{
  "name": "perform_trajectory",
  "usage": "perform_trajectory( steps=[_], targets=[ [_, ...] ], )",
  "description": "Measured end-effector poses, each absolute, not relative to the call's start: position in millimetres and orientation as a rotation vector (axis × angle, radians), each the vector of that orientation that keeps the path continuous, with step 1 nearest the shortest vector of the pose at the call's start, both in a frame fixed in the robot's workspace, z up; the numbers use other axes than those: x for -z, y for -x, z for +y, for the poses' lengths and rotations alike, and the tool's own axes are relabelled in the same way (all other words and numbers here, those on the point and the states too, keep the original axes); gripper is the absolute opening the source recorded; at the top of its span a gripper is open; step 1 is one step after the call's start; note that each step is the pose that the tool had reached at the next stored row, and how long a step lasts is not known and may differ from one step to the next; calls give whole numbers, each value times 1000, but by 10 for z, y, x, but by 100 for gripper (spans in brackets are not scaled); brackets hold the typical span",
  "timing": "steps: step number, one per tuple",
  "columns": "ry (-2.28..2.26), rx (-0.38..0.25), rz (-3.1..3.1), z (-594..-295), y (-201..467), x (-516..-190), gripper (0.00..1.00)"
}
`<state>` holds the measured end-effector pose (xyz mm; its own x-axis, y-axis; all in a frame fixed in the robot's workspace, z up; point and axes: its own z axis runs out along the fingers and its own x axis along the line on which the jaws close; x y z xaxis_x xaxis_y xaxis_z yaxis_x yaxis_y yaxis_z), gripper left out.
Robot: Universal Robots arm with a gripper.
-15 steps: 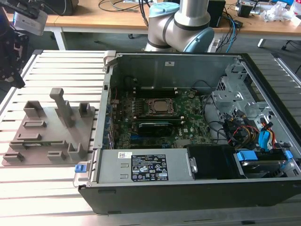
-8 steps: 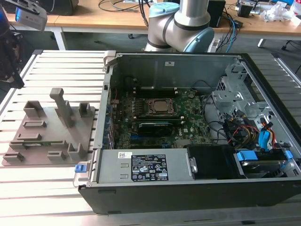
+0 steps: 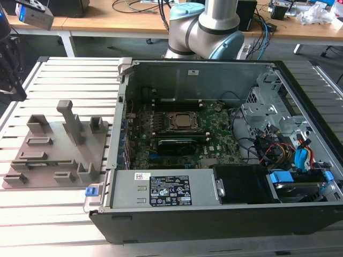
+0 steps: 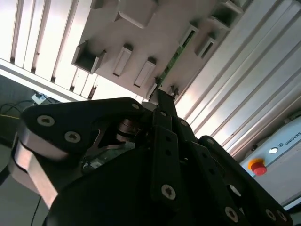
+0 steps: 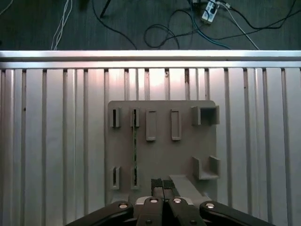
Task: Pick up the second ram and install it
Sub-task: 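Pick up the second ram and move it above second insertion slot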
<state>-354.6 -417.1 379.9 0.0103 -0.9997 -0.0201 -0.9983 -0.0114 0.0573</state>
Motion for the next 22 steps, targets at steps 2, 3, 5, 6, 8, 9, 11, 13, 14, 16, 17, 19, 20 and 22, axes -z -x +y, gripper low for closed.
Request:
perform_trajectory(
  steps=[2, 3, 5, 6, 8, 9, 11, 13, 14, 16, 17, 19, 20, 22],
  targets=[
    [-2246, 84, -2156, -4171, 3546, -3799, 11],
    [-2266, 84, -2134, -4171, 3547, -3799, 11],
    [-2306, 83, -2089, -4171, 3547, -3799, 11],
    [-2320, 83, -2073, -4171, 3546, -3799, 11],
    [-2380, 81, -2002, -4171, 3546, -3799, 11],
    [-2399, 81, -1978, -4171, 3546, -3799, 11],
    [-2430, 80, -1938, -4171, 3546, -3799, 11],
    [-2479, 79, -1874, -4171, 3546, -3799, 11],
    [-2496, 78, -1849, -4171, 3546, -3799, 11],
    [-2533, 77, -1796, -4171, 3547, -3799, 11],
    [-2560, 76, -1757, -4171, 3546, -3799, 11],
    [-2600, 75, -1695, -4171, 3546, -3799, 11],
    [-2630, 74, -1647, -4171, 3546, -3799, 11],
    [-2659, 73, -1597, -4171, 3546, -3799, 11]
  ],
)
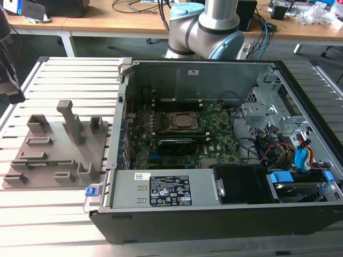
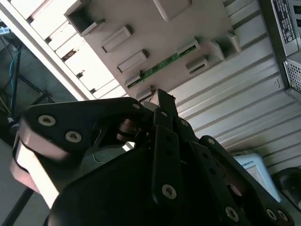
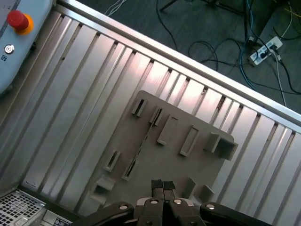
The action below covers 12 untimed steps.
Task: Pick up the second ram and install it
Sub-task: 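Pick up the second ram and move it above second insertion slot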
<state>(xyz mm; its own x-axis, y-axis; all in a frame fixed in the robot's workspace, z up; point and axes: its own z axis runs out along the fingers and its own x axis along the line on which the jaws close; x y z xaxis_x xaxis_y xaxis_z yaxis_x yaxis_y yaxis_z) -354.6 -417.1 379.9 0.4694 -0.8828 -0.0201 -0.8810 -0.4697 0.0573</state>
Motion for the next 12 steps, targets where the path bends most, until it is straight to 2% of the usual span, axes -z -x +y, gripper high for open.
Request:
perform_trajectory(
  steps=[12],
  targets=[
    [-2814, 65, -1293, -4171, 3547, -3799, 11]
  ],
)
